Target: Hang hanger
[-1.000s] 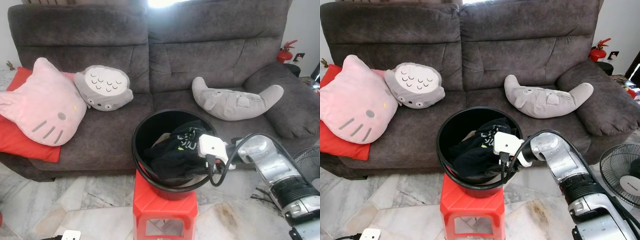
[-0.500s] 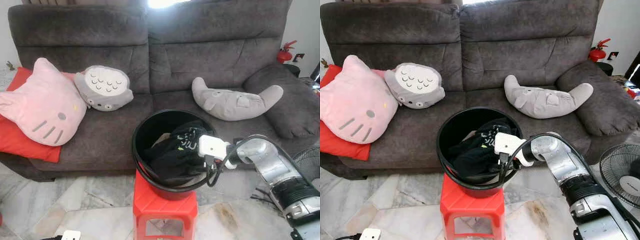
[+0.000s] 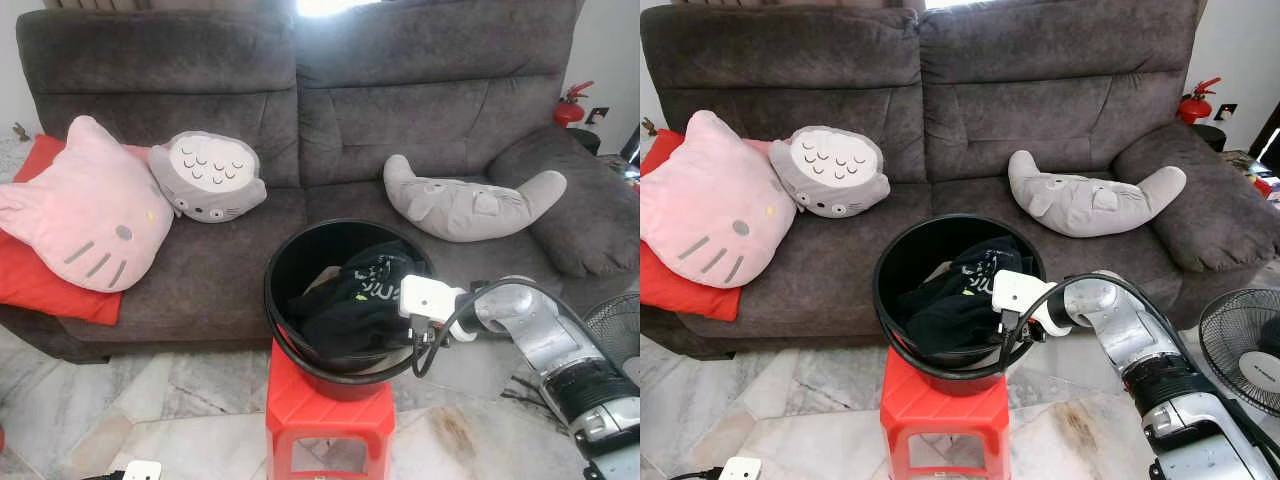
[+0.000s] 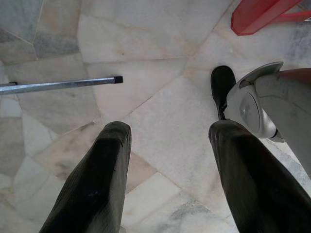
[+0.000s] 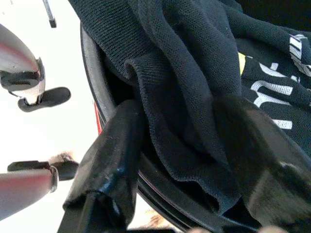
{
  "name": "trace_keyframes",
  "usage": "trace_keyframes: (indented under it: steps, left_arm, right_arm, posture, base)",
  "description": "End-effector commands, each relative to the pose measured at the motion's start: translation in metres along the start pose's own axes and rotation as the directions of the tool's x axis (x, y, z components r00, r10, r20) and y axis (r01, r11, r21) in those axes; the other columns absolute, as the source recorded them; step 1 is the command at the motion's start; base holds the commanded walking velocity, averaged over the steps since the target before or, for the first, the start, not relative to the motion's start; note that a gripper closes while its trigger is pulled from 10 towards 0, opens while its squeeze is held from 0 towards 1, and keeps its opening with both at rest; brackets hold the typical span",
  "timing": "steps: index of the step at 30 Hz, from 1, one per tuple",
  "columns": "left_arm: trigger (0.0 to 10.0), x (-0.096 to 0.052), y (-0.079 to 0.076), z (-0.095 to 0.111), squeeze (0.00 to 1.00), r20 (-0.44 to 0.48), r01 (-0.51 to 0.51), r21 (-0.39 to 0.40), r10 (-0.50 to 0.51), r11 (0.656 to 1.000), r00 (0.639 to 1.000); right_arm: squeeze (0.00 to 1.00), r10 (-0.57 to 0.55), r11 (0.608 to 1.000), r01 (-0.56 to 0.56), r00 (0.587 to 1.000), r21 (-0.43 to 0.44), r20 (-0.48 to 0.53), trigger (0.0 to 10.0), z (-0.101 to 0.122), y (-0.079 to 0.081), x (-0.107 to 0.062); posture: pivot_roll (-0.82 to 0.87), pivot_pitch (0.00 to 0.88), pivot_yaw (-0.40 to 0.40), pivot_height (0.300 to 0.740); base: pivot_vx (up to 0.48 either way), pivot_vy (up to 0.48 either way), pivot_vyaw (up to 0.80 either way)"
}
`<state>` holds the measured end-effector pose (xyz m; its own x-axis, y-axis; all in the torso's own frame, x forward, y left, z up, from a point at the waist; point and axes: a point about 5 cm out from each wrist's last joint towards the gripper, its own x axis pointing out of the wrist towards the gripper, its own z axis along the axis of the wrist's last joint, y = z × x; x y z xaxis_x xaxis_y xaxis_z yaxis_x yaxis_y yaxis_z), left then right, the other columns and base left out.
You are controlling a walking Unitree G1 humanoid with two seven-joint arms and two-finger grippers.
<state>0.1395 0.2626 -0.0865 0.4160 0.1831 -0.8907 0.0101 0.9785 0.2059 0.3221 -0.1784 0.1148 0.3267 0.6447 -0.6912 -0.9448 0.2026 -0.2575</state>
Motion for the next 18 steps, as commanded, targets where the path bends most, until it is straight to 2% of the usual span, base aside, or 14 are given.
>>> trace_keyframes:
  steps: [1, 6, 7, 8, 9, 18]
  left_arm:
    - [10.0, 0.000, 0.001, -0.003, 0.00, -0.011, -0.010, -0.001, 0.010, 1.000, 1.000]
    - [10.0, 0.000, 0.001, -0.003, 0.00, -0.010, -0.010, -0.001, 0.010, 1.000, 1.000]
    - [10.0, 0.000, 0.001, -0.003, 0.00, -0.010, -0.010, -0.002, 0.010, 1.000, 1.000]
    - [10.0, 0.000, 0.001, -0.003, 0.00, -0.010, -0.010, -0.002, 0.010, 1.000, 1.000]
    - [10.0, 0.000, 0.001, -0.003, 0.00, -0.010, -0.010, -0.002, 0.010, 1.000, 1.000]
    - [10.0, 0.000, 0.002, -0.003, 0.00, -0.010, -0.012, -0.001, 0.012, 1.000, 1.000]
  right_arm:
    - [0.00, 0.029, 1.000, -0.029, 0.999, -0.001, 0.029, 10.0, 0.004, 0.004, 0.001]
    - [0.00, 0.024, 1.000, -0.024, 1.000, 0.002, 0.006, 10.0, 0.000, 0.005, 0.001]
    - [0.00, 0.021, 1.000, -0.021, 1.000, 0.001, 0.000, 9.6, -0.001, 0.004, 0.002]
    - [0.00, 0.020, 1.000, -0.020, 1.000, 0.002, -0.007, 3.0, -0.002, 0.004, 0.002]
    - [0.00, 0.023, 1.000, -0.023, 1.000, 0.003, -0.014, 0.0, -0.003, 0.005, 0.002]
    - [0.00, 0.020, 1.000, -0.020, 0.998, -0.004, -0.051, 0.0, -0.009, 0.005, 0.000]
  posture:
    - [-0.11, 0.000, 0.029, 0.719]
    - [-0.10, 0.000, 0.028, 0.719]
    - [-0.10, 0.000, 0.028, 0.719]
    - [-0.10, 0.000, 0.028, 0.719]
    - [-0.10, 0.000, 0.028, 0.719]
    - [-0.11, 0.000, 0.029, 0.719]
  base:
    - [0.000, 0.000, 0.00]
    - [0.000, 0.000, 0.00]
    - [0.000, 0.000, 0.00]
    - [0.000, 0.000, 0.00]
    - [0.000, 0.000, 0.00]
    - [0.000, 0.000, 0.00]
